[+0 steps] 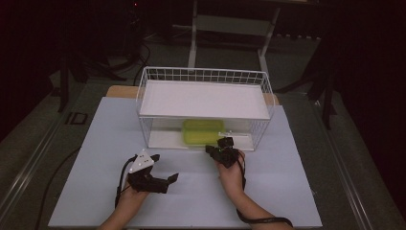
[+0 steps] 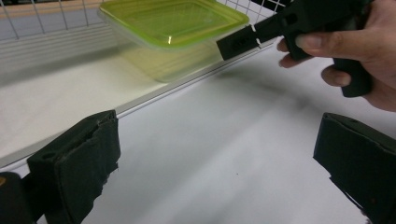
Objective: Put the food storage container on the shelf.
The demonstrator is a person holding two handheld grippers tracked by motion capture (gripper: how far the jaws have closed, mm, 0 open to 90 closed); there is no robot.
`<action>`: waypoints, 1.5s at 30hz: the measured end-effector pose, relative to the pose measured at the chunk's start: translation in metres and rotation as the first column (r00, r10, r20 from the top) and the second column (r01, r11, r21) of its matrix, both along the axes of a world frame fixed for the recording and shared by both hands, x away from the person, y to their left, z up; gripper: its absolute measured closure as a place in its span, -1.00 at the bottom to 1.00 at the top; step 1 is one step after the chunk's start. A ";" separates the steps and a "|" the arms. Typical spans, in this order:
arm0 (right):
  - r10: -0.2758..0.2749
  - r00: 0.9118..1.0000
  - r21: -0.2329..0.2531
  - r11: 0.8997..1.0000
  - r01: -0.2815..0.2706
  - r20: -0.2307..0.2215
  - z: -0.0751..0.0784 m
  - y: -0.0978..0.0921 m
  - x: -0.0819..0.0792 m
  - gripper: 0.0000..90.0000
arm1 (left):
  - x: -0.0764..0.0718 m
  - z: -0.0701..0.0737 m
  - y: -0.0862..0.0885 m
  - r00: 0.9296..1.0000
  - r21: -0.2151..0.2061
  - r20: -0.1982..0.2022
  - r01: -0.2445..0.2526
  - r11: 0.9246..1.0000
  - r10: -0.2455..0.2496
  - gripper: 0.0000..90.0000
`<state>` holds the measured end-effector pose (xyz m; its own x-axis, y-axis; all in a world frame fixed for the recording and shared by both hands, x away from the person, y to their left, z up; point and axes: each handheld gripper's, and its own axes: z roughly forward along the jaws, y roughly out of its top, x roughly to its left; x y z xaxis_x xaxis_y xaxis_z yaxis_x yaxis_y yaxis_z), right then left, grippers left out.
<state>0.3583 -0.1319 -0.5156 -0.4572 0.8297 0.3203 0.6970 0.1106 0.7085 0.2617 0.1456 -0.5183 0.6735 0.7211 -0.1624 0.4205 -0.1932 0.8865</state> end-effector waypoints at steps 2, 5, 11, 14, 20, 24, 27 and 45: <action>-0.003 1.000 -0.001 1.000 0.003 0.007 0.000 0.001 0.002 1.00 | 0.000 0.000 0.001 1.000 0.000 -0.002 -0.011 1.000 0.011 -0.97; -0.011 1.000 -0.001 1.000 0.011 0.015 0.000 0.005 0.011 1.00 | 0.001 -0.001 0.005 1.000 -0.013 -0.013 -0.025 1.000 0.024 -0.97; -0.037 0.999 0.016 0.999 0.036 0.032 0.002 0.007 0.026 1.00 | 0.002 -0.002 0.008 0.999 -0.012 -0.017 -0.036 0.999 0.035 -0.97; -0.042 0.998 0.003 0.999 0.042 0.036 0.000 0.009 0.030 1.00 | 0.001 -0.001 0.007 1.000 -0.013 -0.012 -0.027 1.000 0.027 -0.97; -0.037 0.999 -0.004 0.999 0.037 0.037 -0.003 0.014 0.033 1.00 | 0.002 -0.003 0.007 1.000 -0.015 -0.020 -0.021 1.000 0.021 -0.97; -0.047 0.998 0.014 0.999 0.046 0.047 -0.001 0.020 0.037 1.00 | 0.002 -0.004 0.007 1.000 -0.018 -0.022 -0.022 1.000 0.022 -0.97; -0.052 0.998 0.017 0.999 0.052 0.047 0.000 0.021 0.041 1.00 | 0.002 -0.004 0.007 1.000 -0.017 -0.025 -0.019 1.000 0.019 -0.97; -0.042 0.997 -0.011 0.999 0.043 0.069 0.004 0.019 0.028 0.69 | 0.002 -0.004 0.008 0.999 -0.023 -0.026 -0.026 0.999 0.025 -0.97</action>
<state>0.3862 -0.1130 -0.5119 -0.4418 0.8527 0.2787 0.6506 0.0907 0.7540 0.2634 0.1533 -0.5226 0.6501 0.7339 -0.1968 0.4481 -0.1612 0.8793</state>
